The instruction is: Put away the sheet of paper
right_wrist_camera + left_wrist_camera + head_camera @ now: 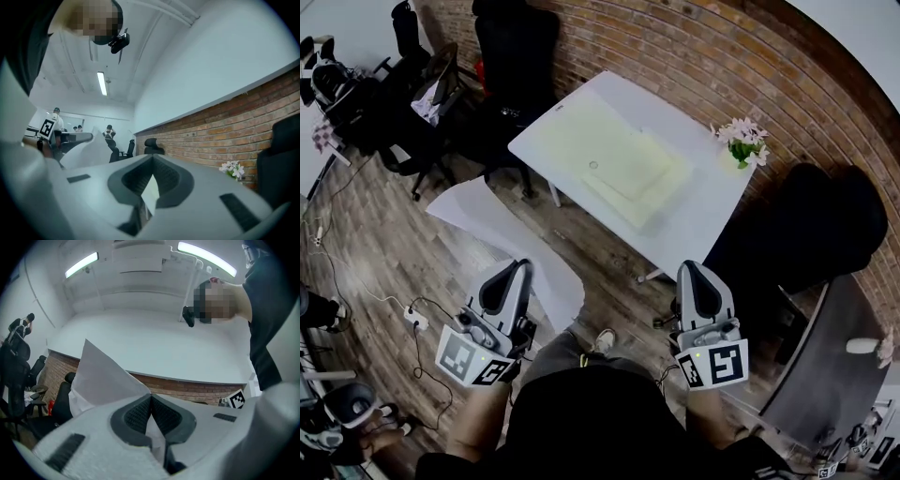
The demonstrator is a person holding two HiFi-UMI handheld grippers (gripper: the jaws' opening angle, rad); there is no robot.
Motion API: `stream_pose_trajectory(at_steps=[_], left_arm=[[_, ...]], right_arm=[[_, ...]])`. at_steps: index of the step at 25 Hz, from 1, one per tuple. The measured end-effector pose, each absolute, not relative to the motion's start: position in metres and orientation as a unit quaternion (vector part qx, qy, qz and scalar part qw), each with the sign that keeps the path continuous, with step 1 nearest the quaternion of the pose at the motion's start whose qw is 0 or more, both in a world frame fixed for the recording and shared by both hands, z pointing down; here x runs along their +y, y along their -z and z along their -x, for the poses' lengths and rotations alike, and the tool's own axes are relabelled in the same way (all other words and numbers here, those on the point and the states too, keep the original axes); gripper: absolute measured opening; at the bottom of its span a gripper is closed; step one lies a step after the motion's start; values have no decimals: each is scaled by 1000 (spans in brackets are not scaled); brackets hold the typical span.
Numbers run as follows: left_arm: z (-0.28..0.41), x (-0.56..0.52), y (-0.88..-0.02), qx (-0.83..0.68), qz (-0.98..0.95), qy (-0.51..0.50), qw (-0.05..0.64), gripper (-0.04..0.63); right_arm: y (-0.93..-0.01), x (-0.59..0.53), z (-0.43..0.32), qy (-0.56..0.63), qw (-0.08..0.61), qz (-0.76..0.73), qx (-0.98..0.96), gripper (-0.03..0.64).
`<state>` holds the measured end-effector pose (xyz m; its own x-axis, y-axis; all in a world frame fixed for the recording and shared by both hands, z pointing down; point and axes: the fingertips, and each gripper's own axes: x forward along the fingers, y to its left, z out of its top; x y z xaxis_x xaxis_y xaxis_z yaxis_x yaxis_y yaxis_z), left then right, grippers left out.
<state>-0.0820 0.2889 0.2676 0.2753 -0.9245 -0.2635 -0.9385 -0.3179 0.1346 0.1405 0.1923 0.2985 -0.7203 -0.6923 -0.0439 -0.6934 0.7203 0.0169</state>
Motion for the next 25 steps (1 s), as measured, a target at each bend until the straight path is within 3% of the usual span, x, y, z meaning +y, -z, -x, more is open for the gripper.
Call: stream_pose_trajectory(at_steps=[12, 25], left_arm=[[112, 243, -286, 598, 785, -162, -3, 25], [174, 104, -285, 550, 816, -176, -21, 26]], right_arm=[[-323, 164, -104, -2, -6, 338, 941, 14], [-303, 37, -27, -26, -19, 371, 928, 14]])
